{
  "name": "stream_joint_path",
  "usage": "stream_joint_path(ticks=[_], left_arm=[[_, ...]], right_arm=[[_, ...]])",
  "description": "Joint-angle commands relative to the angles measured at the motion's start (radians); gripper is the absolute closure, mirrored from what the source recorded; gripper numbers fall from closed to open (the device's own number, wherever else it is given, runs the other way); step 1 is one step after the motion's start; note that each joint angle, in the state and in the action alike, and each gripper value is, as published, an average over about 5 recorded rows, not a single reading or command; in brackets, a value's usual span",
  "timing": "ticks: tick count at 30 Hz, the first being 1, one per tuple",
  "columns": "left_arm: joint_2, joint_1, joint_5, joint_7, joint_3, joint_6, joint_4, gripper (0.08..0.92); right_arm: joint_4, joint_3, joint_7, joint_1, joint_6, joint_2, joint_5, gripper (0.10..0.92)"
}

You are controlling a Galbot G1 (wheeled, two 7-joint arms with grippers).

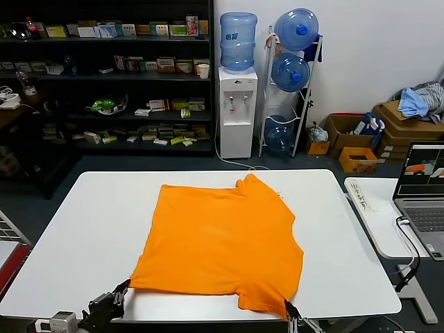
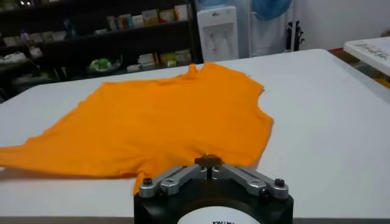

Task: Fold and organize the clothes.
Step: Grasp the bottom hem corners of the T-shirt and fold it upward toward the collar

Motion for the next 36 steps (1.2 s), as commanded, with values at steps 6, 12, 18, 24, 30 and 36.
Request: stream_joint_path(ticks=[6, 12, 18, 24, 30, 36], left_arm=[[0.024, -0.152, -0.064, -0.019, 0.021, -0.039, -0.010, 0.909], [0.010, -0.355, -0.067, 0.004, 0.075, -0.069, 0.124, 0.909], [0.031, -0.495, -0.070, 0.032, 0.147, -0.081, 0.237, 0.909], [0.021, -0.574, -0.065, 0.034, 0.201, -0.087, 0.318, 0.909], [0.007, -0.610, -0.048, 0.026, 0.223, -0.085, 0.366, 0.909], [0.001, -0.618, -0.027, 0.039, 0.226, -0.080, 0.389, 0.870]], right_arm=[[-0.091, -0.035, 0.019, 0.274, -0.005, 0.014, 0.053, 0.901], [-0.215, -0.056, 0.054, 0.516, -0.046, 0.020, 0.147, 0.901], [-0.306, -0.084, 0.084, 0.682, -0.091, 0.006, 0.229, 0.901], [-0.396, -0.125, 0.104, 0.810, -0.108, 0.003, 0.277, 0.901], [-0.456, -0.160, 0.114, 0.902, -0.123, 0.006, 0.298, 0.901], [-0.469, -0.179, 0.100, 0.915, -0.147, 0.004, 0.297, 0.819]])
